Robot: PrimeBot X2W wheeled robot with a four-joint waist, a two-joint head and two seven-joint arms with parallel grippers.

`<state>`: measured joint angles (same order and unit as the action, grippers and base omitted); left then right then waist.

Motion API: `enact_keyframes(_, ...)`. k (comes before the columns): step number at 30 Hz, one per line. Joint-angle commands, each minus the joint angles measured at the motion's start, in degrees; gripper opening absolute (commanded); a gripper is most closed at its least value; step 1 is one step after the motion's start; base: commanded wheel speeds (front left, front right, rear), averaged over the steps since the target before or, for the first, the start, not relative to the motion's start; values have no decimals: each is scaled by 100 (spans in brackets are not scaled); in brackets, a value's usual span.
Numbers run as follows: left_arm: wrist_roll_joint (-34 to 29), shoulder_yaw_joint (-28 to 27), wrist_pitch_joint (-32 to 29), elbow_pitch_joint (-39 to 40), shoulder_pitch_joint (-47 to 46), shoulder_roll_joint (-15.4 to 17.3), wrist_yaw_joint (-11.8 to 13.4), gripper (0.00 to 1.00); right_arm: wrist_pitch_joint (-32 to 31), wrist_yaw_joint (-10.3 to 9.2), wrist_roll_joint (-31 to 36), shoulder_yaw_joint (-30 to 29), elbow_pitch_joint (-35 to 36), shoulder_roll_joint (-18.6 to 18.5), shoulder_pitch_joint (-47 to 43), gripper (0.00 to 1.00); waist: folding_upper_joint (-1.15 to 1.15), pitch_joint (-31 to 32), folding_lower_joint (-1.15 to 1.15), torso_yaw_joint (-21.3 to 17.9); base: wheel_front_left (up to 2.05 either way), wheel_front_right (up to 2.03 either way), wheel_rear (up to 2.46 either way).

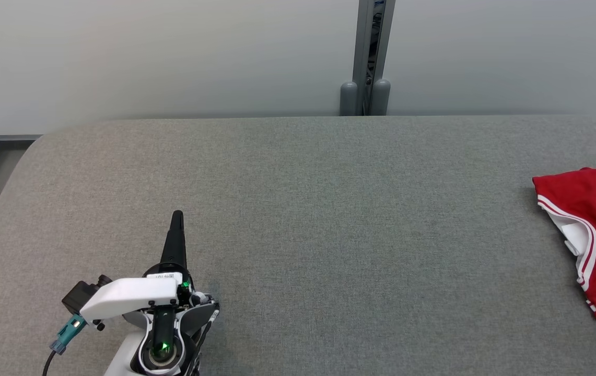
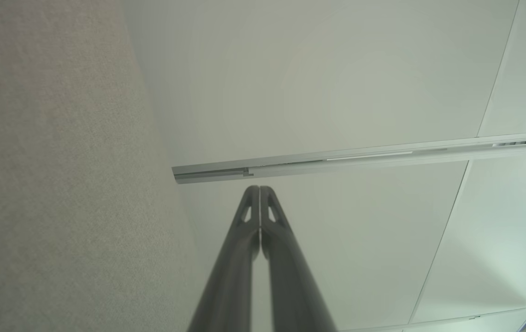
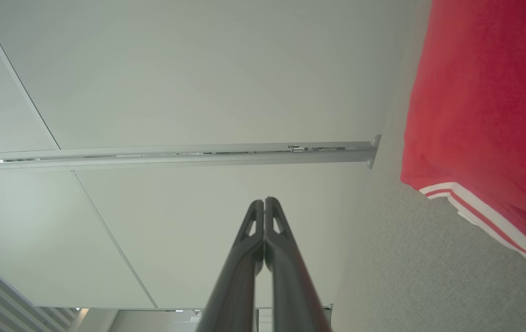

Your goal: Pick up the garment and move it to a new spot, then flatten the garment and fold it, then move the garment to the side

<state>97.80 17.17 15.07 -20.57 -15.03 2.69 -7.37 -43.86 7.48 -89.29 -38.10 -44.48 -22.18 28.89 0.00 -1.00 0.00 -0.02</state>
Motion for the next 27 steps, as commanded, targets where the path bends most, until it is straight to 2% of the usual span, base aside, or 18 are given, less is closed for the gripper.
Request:
enact_keyframes(1,21,-5,-12,-4,-70,35,-19,0,-26,2,-25,-3,-5,-34,48,0,0,0,0,0,0,0,0)
enact_keyframes(27,19,-6,-13,-1,-68,35,-19,0,-12,2,-45,17,-4,-42,40,0,0,0,0,0,0,0,0)
